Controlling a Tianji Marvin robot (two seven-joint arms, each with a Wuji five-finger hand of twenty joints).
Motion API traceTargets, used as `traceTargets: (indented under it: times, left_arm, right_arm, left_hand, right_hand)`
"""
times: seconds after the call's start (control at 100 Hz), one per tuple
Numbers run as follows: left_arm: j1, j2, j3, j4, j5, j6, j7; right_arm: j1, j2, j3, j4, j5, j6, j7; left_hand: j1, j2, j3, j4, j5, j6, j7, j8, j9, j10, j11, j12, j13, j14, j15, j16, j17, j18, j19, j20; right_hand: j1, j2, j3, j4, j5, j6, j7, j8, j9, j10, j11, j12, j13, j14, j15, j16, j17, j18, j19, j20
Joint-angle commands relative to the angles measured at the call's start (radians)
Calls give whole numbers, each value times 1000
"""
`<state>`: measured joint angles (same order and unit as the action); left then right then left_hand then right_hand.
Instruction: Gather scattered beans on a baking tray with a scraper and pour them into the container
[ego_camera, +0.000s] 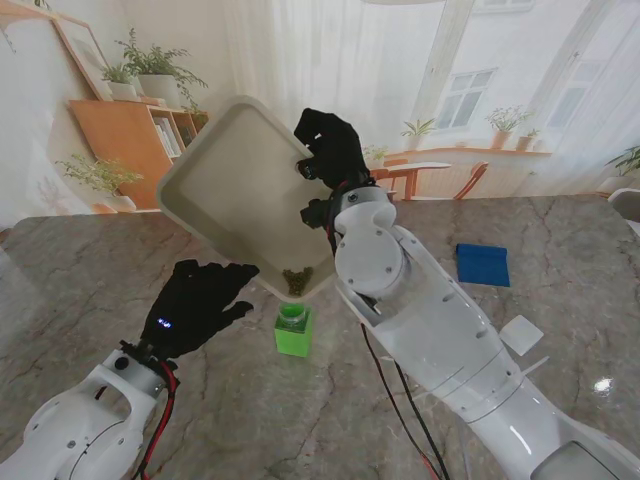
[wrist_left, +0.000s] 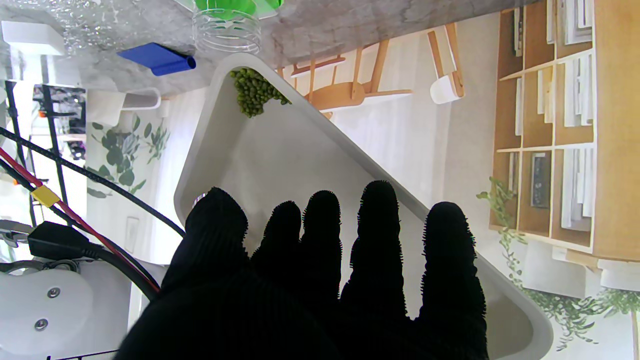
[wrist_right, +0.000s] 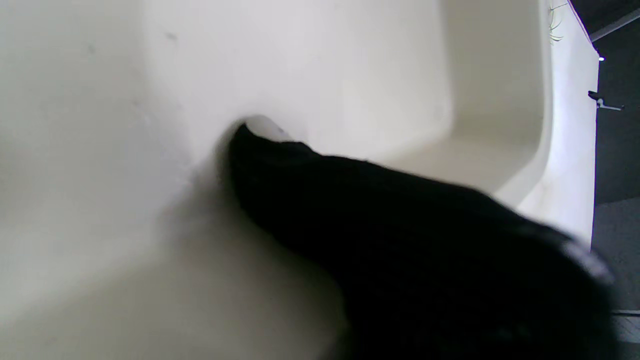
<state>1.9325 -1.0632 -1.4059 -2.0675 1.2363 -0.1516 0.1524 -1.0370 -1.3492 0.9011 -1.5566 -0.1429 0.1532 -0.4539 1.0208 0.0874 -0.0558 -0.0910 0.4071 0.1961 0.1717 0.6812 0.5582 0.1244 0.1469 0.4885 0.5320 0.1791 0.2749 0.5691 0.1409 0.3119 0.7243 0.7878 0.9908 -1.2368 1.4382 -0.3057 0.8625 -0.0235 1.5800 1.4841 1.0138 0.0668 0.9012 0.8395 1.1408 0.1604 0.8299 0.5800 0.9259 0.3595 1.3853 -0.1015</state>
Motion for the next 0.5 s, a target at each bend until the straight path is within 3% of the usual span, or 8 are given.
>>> traceTargets:
  times: [0.0, 0.49]
  left_arm:
    - [10, -1, 0, -5, 3, 2, 5]
    - [20, -2, -6, -9, 8, 4, 14]
  right_arm:
    - [3, -1, 0, -12, -3, -10, 11]
    - [-10, 1, -5, -34, -15, -12, 6]
  left_hand:
    - [2, 67, 9, 46, -4, 5, -6, 15, 0, 6, -9, -7, 15, -3, -1, 9, -10, 23, -13, 26]
    - [1, 67, 9, 45, -4, 3, -7, 15, 1, 6, -8, -7, 16, -3, -1, 9, -10, 23, -12, 27]
  right_hand:
    - [150, 34, 132, 29, 9, 10, 42, 40, 36, -154, 165, 46, 48, -90, 181, 27, 110, -21, 261, 78]
    - [155, 25, 132, 28, 10, 22, 43, 37, 37, -145, 169, 42, 49, -82, 189, 19, 112, -9, 267, 72]
